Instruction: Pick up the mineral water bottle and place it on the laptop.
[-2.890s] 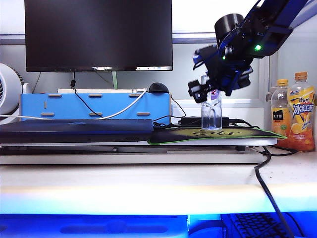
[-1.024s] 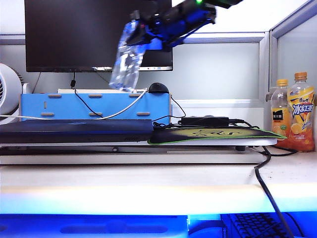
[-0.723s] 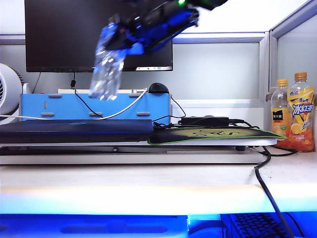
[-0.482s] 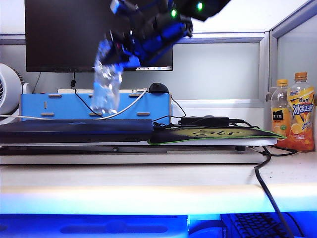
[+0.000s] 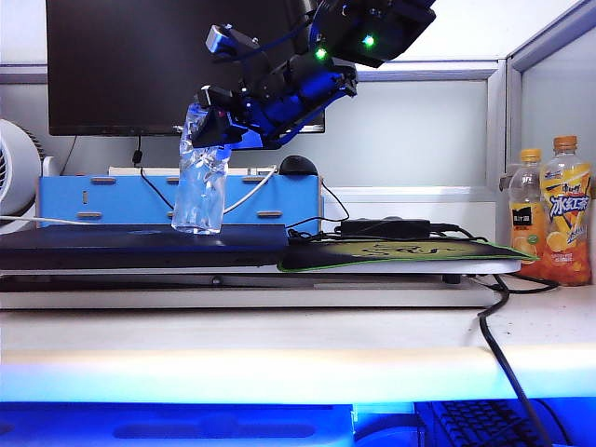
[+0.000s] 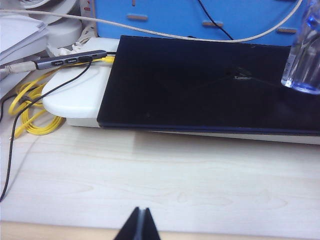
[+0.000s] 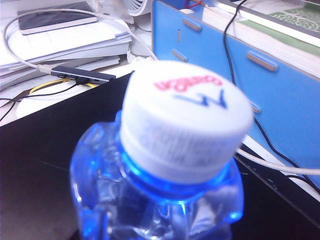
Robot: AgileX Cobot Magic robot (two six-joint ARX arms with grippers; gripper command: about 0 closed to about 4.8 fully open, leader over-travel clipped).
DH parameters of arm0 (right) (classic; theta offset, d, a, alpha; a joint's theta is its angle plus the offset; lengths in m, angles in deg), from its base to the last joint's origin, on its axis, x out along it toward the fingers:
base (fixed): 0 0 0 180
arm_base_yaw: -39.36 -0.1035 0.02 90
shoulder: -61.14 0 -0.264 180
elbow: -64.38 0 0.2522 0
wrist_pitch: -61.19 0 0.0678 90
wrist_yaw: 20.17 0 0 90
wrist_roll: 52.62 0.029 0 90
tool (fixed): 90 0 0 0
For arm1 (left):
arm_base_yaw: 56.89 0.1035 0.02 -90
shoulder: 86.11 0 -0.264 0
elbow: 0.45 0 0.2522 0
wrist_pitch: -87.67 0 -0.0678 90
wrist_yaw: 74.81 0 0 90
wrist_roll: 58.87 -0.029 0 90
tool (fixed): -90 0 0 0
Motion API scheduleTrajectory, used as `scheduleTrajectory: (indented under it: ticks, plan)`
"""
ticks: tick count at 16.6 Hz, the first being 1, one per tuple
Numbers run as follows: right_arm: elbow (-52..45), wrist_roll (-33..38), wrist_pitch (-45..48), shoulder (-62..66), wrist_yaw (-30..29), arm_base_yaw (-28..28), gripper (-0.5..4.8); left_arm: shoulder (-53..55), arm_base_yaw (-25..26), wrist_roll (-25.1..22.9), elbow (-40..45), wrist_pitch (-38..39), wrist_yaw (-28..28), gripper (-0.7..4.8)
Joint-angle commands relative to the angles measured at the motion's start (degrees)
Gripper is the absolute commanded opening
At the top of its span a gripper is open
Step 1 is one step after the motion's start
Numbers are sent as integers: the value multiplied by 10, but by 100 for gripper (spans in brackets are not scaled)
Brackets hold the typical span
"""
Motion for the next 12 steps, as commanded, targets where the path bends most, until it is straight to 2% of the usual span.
scheduleTrajectory:
  ticks: [1, 4, 5, 6, 7, 12]
  plan:
    - [7, 0, 23, -2, -4, -6, 248, -1, 0, -1, 0, 0, 2, -2]
    - [7, -6, 22, -2, -4, -12, 258, -1, 0, -1, 0, 0, 2, -2]
    - [7, -13, 22, -2, -6, -13, 285, -1, 0, -1, 0, 0, 2, -2]
    - [7, -15, 22, -2, -6, -16, 369, -1, 0, -1, 0, 0, 2, -2]
    - [7, -18, 22, -2, -6, -18, 479, -1, 0, -1, 0, 0, 2, -2]
    - [9, -28, 23, -3, -2, -19, 479, -1, 0, -1, 0, 0, 2, -2]
